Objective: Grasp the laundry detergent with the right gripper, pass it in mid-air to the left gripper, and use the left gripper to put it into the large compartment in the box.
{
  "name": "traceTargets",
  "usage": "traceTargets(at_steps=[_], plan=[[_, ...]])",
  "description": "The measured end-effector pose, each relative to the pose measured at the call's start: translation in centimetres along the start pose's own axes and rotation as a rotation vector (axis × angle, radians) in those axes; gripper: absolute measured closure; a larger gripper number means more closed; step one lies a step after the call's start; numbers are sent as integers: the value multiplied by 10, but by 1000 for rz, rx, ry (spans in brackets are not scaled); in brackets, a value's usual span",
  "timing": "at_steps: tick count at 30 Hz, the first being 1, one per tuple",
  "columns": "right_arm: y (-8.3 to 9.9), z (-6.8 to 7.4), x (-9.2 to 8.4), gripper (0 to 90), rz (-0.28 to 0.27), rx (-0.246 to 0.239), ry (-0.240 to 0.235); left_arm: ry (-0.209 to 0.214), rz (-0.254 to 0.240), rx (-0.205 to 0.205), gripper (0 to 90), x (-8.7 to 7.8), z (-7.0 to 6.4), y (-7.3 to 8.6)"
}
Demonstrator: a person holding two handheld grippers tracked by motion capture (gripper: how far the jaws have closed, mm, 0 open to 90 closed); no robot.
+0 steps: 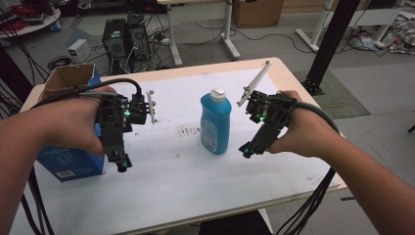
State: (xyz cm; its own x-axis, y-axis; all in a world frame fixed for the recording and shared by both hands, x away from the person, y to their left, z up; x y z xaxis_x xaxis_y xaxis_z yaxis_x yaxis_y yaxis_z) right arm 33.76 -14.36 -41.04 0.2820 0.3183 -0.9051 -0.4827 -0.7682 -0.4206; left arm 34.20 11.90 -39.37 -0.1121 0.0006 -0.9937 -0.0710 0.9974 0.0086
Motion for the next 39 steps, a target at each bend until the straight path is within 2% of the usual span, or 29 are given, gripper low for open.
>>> traceTargets(at_steps=[5, 9, 13, 15, 16, 20, 26, 31, 35, 36, 39], plan=[[-4, -4, 11, 15, -65, 82, 9, 1, 0, 0, 16, 0, 1, 0], [-8, -5, 25, 15, -139, 143, 11, -2, -4, -3, 17, 1, 2, 0], [-14, -3, 36, 15, -222, 196, 13, -3, 3, 4, 17, 1, 2, 1], [-16, -2, 39, 15, -238, 206, 16, -5, 4, 7, 17, 1, 3, 1], [-17, 0, 48, 15, -278, 234, 30, -5, 3, 8, 17, 0, 3, 2], [-16, -1, 54, 15, -318, 268, 52, -5, 2, 3, 17, 0, 3, 4], [-16, 0, 59, 15, -335, 278, 69, -6, 6, 2, 17, 1, 4, 7], [-19, 2, 59, 15, -388, 256, 108, -10, 1, 2, 16, 1, 5, 6], [-20, 3, 60, 14, -414, 273, 126, -10, 7, 5, 17, 2, 5, 6], [-21, 1, 59, 15, -446, 290, 139, -9, 7, 3, 17, 2, 5, 6], [-23, 0, 59, 14, -470, 299, 160, -8, 6, 3, 17, 2, 5, 6]])
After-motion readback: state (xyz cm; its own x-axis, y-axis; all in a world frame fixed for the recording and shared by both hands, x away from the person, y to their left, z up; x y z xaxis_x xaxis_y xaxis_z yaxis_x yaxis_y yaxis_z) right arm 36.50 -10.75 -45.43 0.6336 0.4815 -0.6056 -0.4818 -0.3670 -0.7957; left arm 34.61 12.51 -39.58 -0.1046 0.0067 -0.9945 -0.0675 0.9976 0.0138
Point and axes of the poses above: each handheld gripper's, and its own axes: x roughly forward along the jaws, y roughly out of its underside, z roughly to its left, the point moved 10 cm from there along x, roughly forward along the jaws, and after that the axes turned 3 degrees about y, right-handed, at the moved point
